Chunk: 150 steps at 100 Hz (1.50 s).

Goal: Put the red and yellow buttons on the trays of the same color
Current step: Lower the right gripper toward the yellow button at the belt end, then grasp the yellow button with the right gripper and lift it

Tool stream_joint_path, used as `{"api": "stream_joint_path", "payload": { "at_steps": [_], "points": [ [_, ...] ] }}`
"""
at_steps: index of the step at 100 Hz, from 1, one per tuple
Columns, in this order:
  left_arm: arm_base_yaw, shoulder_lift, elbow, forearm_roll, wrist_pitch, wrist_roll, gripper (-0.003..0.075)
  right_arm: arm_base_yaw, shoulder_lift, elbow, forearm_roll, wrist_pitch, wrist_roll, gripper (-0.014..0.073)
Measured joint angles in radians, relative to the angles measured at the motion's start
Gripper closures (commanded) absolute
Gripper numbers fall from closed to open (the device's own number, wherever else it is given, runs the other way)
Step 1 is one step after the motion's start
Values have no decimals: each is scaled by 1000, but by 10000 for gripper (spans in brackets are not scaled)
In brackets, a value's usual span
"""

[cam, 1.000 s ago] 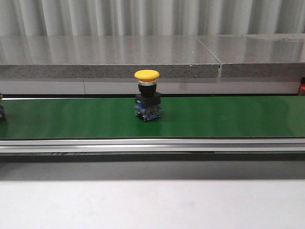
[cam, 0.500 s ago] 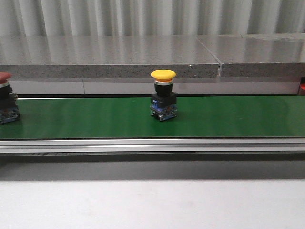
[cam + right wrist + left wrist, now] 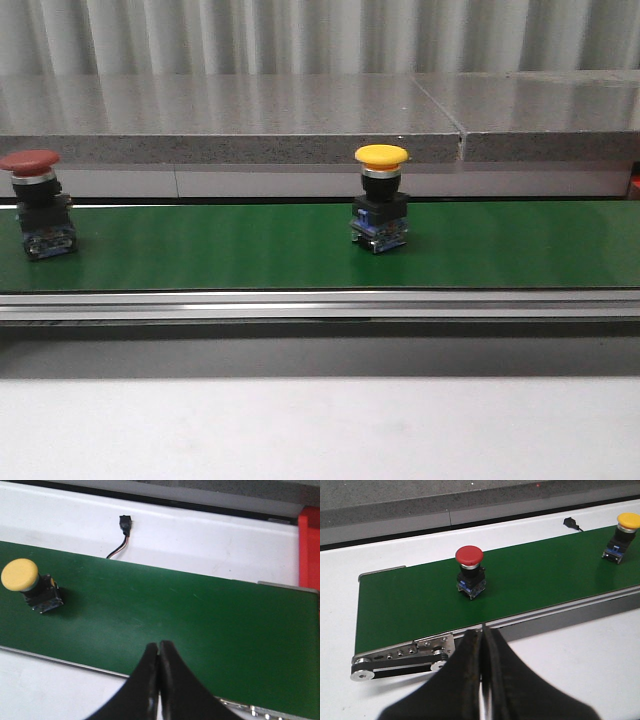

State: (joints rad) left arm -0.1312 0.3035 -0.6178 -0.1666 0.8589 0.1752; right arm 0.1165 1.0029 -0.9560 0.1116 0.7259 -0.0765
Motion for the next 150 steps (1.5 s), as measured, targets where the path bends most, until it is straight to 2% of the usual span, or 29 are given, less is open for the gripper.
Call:
{"api": "stream_joint_path", "payload": {
  "at_steps": [12, 19, 24, 60, 77, 82, 118, 144, 150],
  "points": [
    [0, 0, 0, 0, 0, 0, 741, 49, 84, -71, 4, 32, -22, 249],
    [0, 0, 0, 0, 0, 0, 741, 79, 131, -108, 7, 51, -43, 152],
    [0, 0, 0, 0, 0, 0, 741, 98, 164, -135, 7, 65, -50, 118],
    [0, 0, 0, 0, 0, 0, 741, 136, 397, -316, 20, 198, -87, 107],
    [0, 0, 0, 0, 0, 0, 741, 136, 477, -365, 63, 250, -117, -49],
    [0, 0, 0, 0, 0, 0, 741, 136, 493, -374, 74, 261, -123, -66],
    [0, 0, 0, 0, 0, 0, 741, 138, 571, -384, 81, 277, -168, -62],
    [0, 0, 0, 0, 0, 0, 741, 138, 671, -386, 82, 181, -174, -59],
    [0, 0, 0, 0, 0, 0, 741, 138, 688, -386, 82, 160, -174, -31]
  ]
}}
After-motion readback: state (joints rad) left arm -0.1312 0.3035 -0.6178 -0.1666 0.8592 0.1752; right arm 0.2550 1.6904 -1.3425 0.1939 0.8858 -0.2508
